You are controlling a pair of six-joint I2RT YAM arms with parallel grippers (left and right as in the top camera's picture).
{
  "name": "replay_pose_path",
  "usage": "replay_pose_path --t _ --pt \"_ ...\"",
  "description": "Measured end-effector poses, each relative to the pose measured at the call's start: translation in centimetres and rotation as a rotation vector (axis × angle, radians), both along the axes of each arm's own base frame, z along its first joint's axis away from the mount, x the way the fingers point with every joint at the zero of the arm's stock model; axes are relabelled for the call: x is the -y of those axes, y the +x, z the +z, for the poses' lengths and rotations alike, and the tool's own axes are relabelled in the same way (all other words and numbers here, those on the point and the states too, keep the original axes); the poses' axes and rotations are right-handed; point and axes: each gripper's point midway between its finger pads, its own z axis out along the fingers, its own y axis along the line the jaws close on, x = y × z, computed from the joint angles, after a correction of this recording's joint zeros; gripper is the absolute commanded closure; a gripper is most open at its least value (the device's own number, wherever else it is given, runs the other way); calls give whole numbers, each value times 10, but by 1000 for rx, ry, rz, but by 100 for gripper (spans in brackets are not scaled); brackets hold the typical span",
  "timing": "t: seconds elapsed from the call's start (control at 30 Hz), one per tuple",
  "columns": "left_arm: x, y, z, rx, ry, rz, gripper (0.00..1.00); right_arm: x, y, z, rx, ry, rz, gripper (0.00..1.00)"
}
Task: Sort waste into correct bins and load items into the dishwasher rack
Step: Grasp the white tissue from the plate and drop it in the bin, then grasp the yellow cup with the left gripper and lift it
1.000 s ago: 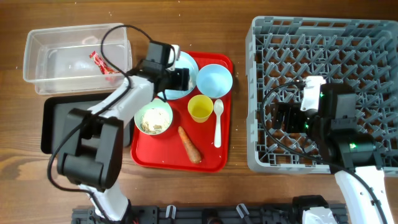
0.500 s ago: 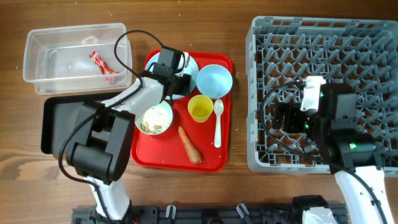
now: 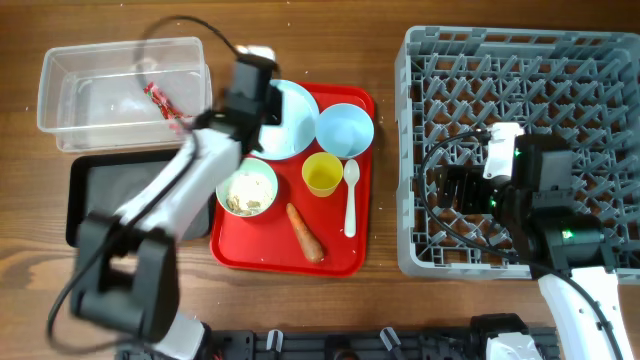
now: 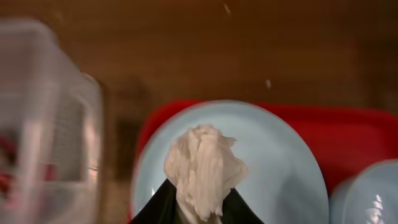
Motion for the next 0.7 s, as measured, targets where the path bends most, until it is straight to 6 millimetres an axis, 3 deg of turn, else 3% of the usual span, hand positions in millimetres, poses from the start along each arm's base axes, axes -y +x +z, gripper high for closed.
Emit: replay_pose_path --t 0.1,0.13,0.2,0.27,0.33,0.47,0.7 --pt "-53 8 41 101 7 121 78 0 0 0 0 0 0 0" --pt "-79 9 46 113 11 178 76 0 0 0 0 0 0 0" --pt "-107 10 44 104 12 233 68 0 0 0 0 0 0 0" --pt "-134 9 39 91 -7 279 37 0 0 0 0 0 0 0" --pt "-152 9 33 77 -33 301 31 0 0 0 -2 0 0 0" --pt "-168 7 19 34 -88 300 31 0 -1 -1 -3 0 0 0" --pt "-158 3 12 -4 -153 247 32 0 -1 -1 -3 0 0 0"
